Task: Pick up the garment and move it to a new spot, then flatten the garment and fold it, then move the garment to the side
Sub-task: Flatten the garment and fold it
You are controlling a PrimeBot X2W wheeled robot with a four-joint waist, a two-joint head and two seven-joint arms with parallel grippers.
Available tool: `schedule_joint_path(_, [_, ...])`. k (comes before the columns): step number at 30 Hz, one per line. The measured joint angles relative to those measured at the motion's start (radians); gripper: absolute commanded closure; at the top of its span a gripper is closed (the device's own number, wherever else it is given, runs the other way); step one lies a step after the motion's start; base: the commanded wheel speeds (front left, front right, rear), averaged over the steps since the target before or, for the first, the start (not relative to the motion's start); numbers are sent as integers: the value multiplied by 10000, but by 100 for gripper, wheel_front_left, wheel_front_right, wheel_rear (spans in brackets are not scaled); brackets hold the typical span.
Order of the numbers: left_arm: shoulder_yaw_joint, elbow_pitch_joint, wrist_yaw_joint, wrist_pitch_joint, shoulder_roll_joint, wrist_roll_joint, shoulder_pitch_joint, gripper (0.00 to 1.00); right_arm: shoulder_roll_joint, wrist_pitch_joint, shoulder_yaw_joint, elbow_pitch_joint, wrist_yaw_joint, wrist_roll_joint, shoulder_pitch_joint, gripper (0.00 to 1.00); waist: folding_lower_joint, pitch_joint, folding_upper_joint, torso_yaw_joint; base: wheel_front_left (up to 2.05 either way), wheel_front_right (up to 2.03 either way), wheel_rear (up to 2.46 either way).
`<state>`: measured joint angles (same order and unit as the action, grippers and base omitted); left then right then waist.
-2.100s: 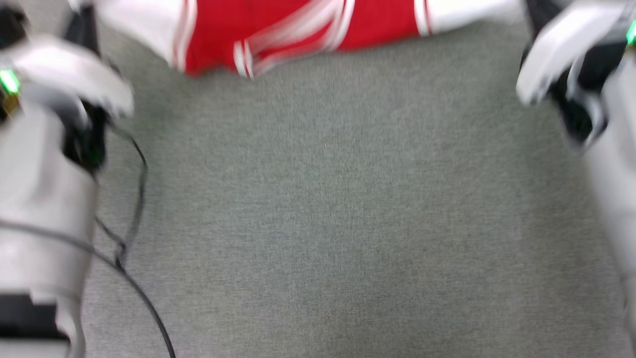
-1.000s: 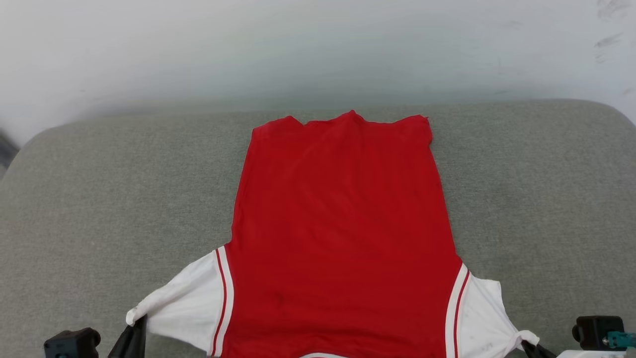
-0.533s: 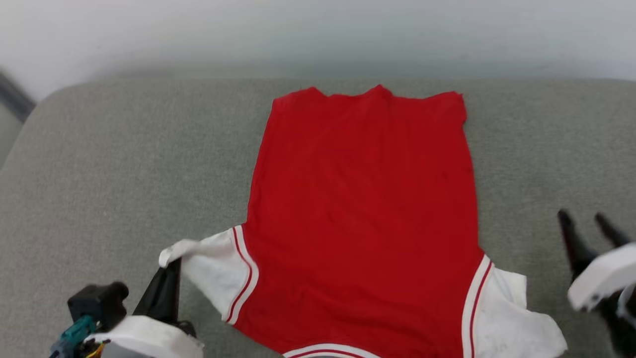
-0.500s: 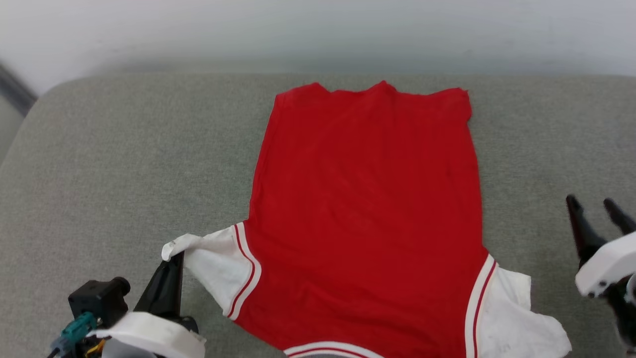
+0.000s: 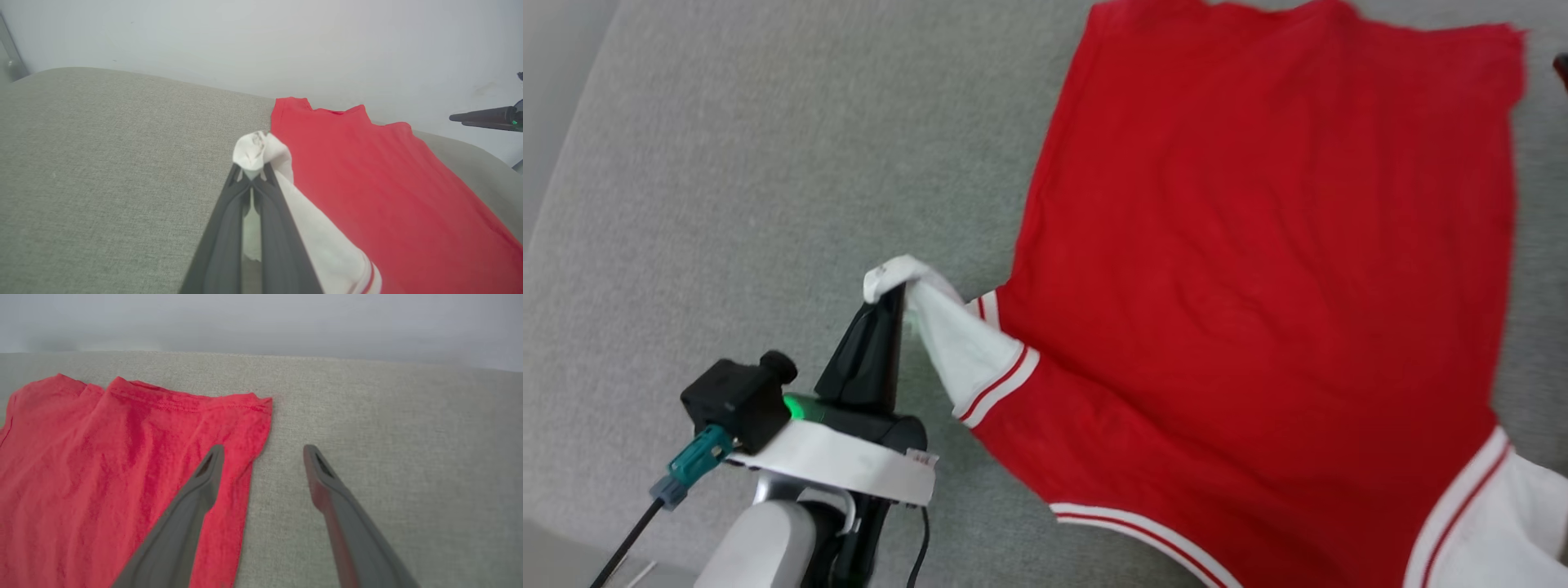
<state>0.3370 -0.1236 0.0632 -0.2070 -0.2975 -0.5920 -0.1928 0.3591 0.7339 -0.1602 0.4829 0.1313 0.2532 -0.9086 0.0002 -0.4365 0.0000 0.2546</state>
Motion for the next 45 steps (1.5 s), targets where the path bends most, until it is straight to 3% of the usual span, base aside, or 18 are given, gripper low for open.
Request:
schedule_joint_path(10, [437, 286, -552, -215, 380, 94, -961, 100, -125, 1275, -441, 1567, -2, -1085, -2014, 0, 0, -1573, 0, 1006, 0, 0, 0])
schedule_joint_path(15, [481, 548, -694, -301, 489, 77, -1034, 100, -121, 1985, -754, 1858, 6, -1417, -2304, 0, -2, -1792, 0, 1169, 0, 0, 0])
schedule_joint_path(16, [481, 548, -694, -301, 489, 77, -1034, 100, -121, 1985, -754, 1858, 6, -1417, -2304, 27, -2, -1792, 0, 1169, 0, 0, 0])
schedule_joint_path(17, [504, 663, -721, -336, 512, 75, -1035, 100, -161, 2153, -961, 1906, 8, -1563, -2295, 70, -2, -1740, 0, 1188, 0, 0, 0])
schedule_joint_path(18, [516, 694, -731, -341, 535, 75, -1039, 100, -169, 2226, -1041, 1912, 8, -1645, -2275, 100, -3, -1712, 0, 1199, 0, 0, 0])
schedule_joint_path(27, [516, 1129, -786, -393, 527, 67, -990, 100, -125, 2360, -1001, 1950, 2, -1946, -1803, 100, -1, -1187, 0, 1123, 0, 0, 0])
schedule_joint_path(34, [293, 1476, -531, -268, 176, -25, -465, 100, 42, 2412, -418, 1918, -2, -1666, -745, 100, -1, -108, 0, 803, 0, 0, 0])
schedule_joint_path(45, [-792, 1298, 265, -40, -541, -602, 885, 100, 186, 2071, 727, -552, -2, 267, 2616, 100, -2, 1493, 0, -639, 0, 0, 0])
